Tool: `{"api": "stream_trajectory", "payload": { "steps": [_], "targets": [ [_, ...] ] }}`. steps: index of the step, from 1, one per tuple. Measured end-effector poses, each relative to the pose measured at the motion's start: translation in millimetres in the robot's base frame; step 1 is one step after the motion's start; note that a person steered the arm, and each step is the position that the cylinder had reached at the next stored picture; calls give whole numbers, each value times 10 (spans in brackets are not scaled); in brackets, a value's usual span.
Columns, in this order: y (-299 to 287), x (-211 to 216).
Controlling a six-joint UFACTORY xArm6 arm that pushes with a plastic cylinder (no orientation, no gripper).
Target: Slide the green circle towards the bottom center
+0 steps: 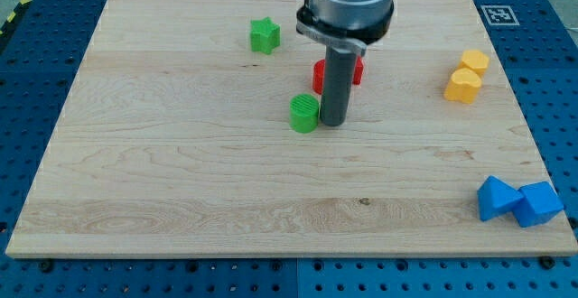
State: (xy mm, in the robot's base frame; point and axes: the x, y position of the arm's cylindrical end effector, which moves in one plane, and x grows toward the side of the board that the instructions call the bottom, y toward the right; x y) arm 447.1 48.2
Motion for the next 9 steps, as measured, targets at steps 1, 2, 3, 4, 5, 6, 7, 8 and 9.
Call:
{"api": "stream_trajectory", "payload": {
  "steps": [1, 2, 3, 4, 5, 6, 7, 8, 9],
  "targets": [
    [-241, -115],
    [-584, -86],
    [-653, 260],
    [-795, 155],
    [-1174, -74],
    [-1380, 133],
    [-895, 679],
    [-638, 952],
    [-686, 648]
  ]
}}
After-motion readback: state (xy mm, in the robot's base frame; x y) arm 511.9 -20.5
